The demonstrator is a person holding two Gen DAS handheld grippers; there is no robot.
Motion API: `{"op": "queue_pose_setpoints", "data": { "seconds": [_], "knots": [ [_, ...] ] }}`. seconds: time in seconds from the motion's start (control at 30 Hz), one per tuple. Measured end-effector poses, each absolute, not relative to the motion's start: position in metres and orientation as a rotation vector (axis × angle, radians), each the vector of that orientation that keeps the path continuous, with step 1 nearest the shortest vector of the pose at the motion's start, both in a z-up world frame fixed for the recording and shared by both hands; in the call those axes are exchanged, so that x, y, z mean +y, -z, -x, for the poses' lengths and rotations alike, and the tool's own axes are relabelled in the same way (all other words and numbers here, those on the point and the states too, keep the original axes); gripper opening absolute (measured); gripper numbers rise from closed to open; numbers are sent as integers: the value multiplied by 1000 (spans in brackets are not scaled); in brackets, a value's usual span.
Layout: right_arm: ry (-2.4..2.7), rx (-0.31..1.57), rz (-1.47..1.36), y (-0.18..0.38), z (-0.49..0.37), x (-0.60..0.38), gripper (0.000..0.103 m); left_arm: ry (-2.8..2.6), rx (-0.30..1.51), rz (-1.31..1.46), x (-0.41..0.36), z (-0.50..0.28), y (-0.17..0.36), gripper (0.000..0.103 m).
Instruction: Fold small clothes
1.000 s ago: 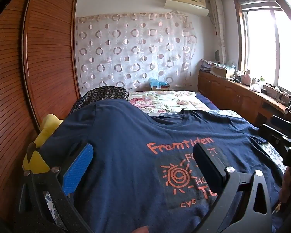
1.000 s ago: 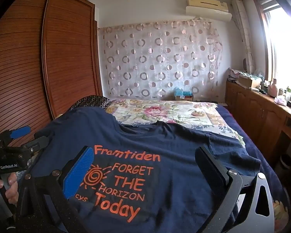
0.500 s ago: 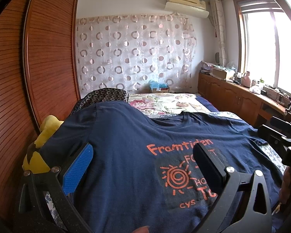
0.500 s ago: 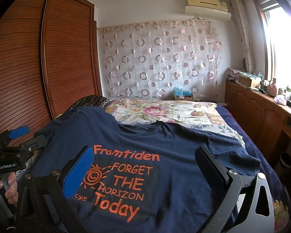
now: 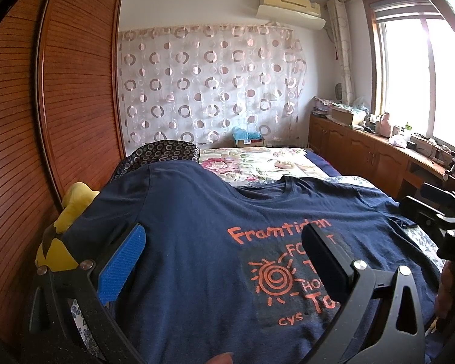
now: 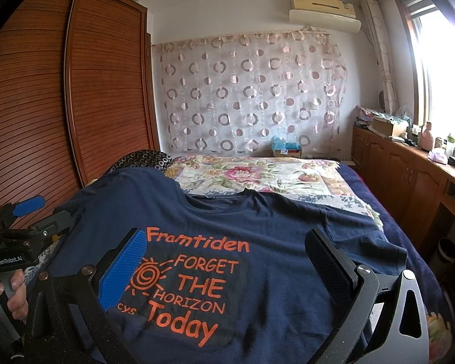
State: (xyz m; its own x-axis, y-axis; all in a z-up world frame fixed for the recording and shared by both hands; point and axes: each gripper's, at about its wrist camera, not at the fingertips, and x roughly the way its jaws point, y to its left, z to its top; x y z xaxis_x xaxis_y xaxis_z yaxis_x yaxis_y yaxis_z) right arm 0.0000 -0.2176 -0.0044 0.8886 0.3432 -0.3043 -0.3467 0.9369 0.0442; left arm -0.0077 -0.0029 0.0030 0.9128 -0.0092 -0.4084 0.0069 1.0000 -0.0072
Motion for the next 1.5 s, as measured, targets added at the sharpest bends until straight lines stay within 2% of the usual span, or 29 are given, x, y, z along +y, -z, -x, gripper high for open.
{"op": "queue_pose_setpoints", "data": {
  "seconds": [1.5],
  "knots": [
    [-365, 302, 5, 3, -1, -214, 103, 13, 408, -3, -10, 15, -16, 103]
  ]
}}
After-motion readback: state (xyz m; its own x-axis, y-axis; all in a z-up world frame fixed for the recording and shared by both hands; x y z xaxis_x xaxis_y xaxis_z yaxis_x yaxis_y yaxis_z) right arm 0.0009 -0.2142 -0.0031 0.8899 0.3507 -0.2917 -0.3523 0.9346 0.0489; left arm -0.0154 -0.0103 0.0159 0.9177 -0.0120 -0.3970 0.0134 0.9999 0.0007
